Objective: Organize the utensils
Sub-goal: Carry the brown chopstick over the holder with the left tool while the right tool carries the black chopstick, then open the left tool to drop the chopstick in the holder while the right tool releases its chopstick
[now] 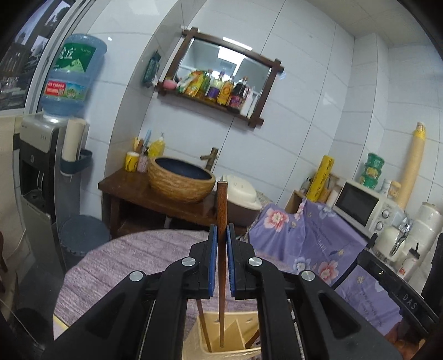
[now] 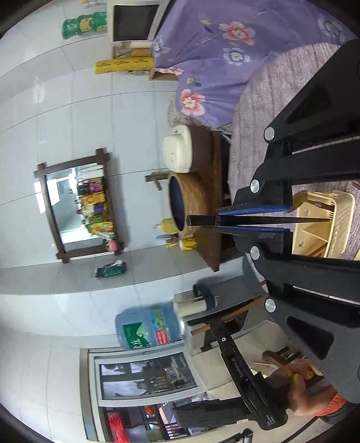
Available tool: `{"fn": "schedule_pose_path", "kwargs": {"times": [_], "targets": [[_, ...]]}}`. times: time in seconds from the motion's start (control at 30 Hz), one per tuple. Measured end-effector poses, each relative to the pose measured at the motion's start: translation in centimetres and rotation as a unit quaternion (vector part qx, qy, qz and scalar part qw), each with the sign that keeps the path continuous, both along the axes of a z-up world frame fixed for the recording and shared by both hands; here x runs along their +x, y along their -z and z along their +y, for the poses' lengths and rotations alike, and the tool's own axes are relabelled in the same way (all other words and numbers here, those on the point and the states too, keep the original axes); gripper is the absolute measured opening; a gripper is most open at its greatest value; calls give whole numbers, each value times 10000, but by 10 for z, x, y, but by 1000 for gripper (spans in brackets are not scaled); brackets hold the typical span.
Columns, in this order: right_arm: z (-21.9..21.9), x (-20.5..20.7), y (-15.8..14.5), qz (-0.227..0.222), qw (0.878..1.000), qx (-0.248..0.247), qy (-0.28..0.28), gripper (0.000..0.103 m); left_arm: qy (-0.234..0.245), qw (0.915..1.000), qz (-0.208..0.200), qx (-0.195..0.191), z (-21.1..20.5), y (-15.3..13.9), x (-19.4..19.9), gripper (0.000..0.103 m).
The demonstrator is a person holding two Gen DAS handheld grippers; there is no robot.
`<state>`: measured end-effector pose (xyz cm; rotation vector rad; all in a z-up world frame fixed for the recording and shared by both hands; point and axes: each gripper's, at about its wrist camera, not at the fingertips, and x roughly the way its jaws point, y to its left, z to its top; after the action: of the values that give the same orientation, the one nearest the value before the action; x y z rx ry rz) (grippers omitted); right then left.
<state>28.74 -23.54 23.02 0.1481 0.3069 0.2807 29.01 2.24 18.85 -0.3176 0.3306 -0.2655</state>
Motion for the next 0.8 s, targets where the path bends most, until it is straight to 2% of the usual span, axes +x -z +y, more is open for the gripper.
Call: {"fn": "schedule_pose_path", "kwargs": {"times": [0.17,0.33,0.5,0.67,0.73,0.77,0.8], "targets": [[3,10,37,359,9994,24,-12,8,-20,9995,260,165,-5,30,5,8],[-1,15,61,590,9982,95,55,8,1,9981,574,219,-7,56,11,8],[-6,19,72,651,9975,210,170,8,18,9968,769,238,-9,69,15,8],[-2,17,73,572,9982,112,138,9,98,9967,733,339,-16,69,12,8],[-1,15,74,543,9983,59,198,17,128,9964,762,355,-16,69,10,10],[-2,14,74,521,9984,100,219,36,138,9962,776,361,-16,69,10,17],[-4,11,74,492,9983,135,265,61,155,9962,784,359,-16,70,8,23]]}}
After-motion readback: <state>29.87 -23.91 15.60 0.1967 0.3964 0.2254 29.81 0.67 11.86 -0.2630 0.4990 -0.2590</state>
